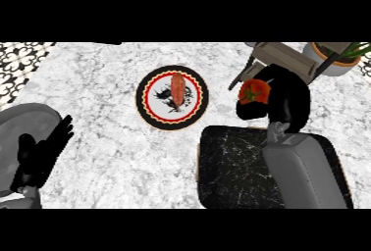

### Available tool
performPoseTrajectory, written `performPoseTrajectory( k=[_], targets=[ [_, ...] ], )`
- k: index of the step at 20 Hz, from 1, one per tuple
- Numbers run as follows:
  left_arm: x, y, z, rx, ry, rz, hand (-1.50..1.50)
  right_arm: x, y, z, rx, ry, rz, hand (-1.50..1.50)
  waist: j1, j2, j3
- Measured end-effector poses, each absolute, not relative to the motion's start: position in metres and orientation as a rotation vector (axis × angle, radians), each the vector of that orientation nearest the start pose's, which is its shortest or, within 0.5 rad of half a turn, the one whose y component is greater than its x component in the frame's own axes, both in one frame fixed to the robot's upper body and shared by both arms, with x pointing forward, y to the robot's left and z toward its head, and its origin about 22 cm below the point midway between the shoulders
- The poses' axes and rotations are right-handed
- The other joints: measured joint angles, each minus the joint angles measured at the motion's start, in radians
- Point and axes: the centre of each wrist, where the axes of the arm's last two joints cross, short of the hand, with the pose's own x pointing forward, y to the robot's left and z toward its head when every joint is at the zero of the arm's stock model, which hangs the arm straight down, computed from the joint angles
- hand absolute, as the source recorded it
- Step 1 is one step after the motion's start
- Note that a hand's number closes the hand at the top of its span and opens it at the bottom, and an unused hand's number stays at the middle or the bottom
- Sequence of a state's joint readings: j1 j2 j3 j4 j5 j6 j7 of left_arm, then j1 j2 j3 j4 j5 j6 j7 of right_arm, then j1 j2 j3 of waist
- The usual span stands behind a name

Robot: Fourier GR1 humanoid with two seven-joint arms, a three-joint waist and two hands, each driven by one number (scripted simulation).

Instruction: Pick the tomato from the tray and place it in the tiered basket

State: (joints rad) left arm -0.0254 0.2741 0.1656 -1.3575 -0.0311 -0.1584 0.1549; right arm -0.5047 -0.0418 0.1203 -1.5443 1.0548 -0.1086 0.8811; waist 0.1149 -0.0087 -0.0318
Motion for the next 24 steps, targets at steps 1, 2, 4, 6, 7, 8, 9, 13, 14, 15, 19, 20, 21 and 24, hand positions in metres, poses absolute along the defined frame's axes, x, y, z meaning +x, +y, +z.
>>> performPoseTrajectory(
  k=[1, 2, 4, 6, 7, 8, 9, 13, 14, 15, 19, 20, 21, 24],
  targets=[
    [0.242, 0.34, -0.013, 0.232, -1.218, -0.172, 0.0, 0.329, -0.139, 0.137, -1.117, -1.239, 0.337, 1.5, 0.003, -0.001, 0.001],
    [0.243, 0.339, -0.013, 0.232, -1.218, -0.173, 0.0, 0.333, -0.131, 0.147, -1.157, -1.238, 0.325, 1.5, 0.006, -0.002, 0.002],
    [0.245, 0.337, -0.012, 0.229, -1.216, -0.18, 0.0, 0.34, -0.113, 0.17, -1.235, -1.244, 0.304, 1.5, 0.011, -0.001, 0.005],
    [0.247, 0.334, -0.012, 0.222, -1.217, -0.186, 0.0, 0.346, -0.097, 0.195, -1.302, -1.272, 0.281, 1.5, 0.017, 0.001, 0.008],
    [0.248, 0.333, -0.012, 0.219, -1.219, -0.187, 0.0, 0.349, -0.09, 0.208, -1.334, -1.282, 0.266, 1.5, 0.019, 0.002, 0.01],
    [0.249, 0.332, -0.012, 0.215, -1.218, -0.19, 0.0, 0.352, -0.084, 0.22, -1.365, -1.292, 0.251, 1.5, 0.022, 0.003, 0.011],
    [0.25, 0.331, -0.012, 0.213, -1.217, -0.192, 0.0, 0.354, -0.077, 0.232, -1.395, -1.302, 0.237, 1.5, 0.023, 0.005, 0.012],
    [0.254, 0.327, -0.01, 0.207, -1.223, -0.197, 0.0, 0.366, -0.054, 0.277, -1.491, -1.314, 0.192, 1.5, 0.026, 0.013, 0.018],
    [0.254, 0.327, -0.01, 0.207, -1.225, -0.192, 0.0, 0.369, -0.049, 0.288, -1.507, -1.313, 0.182, 1.5, 0.023, 0.016, 0.019],
    [0.254, 0.327, -0.01, 0.209, -1.226, -0.19, 0.0, 0.372, -0.045, 0.297, -1.524, -1.31, 0.178, 1.5, 0.023, 0.019, 0.02],
    [0.256, 0.328, -0.009, 0.21, -1.233, -0.18, 0.0, 0.385, -0.031, 0.328, -1.583, -1.282, 0.178, 1.5, 0.011, 0.027, 0.023],
    [0.255, 0.329, -0.01, 0.213, -1.234, -0.175, 0.0, 0.389, -0.031, 0.337, -1.596, -1.275, 0.177, 1.5, 0.008, 0.03, 0.023],
    [0.255, 0.329, -0.009, 0.213, -1.236, -0.173, 0.0, 0.393, -0.033, 0.342, -1.61, -1.261, 0.178, 1.5, 0.006, 0.032, 0.024],
    [0.254, 0.333, -0.01, 0.222, -1.234, -0.166, 0.0, 0.406, -0.041, 0.357, -1.632, -1.233, 0.175, 1.5, -0.004, 0.036, 0.025]
  ],
)
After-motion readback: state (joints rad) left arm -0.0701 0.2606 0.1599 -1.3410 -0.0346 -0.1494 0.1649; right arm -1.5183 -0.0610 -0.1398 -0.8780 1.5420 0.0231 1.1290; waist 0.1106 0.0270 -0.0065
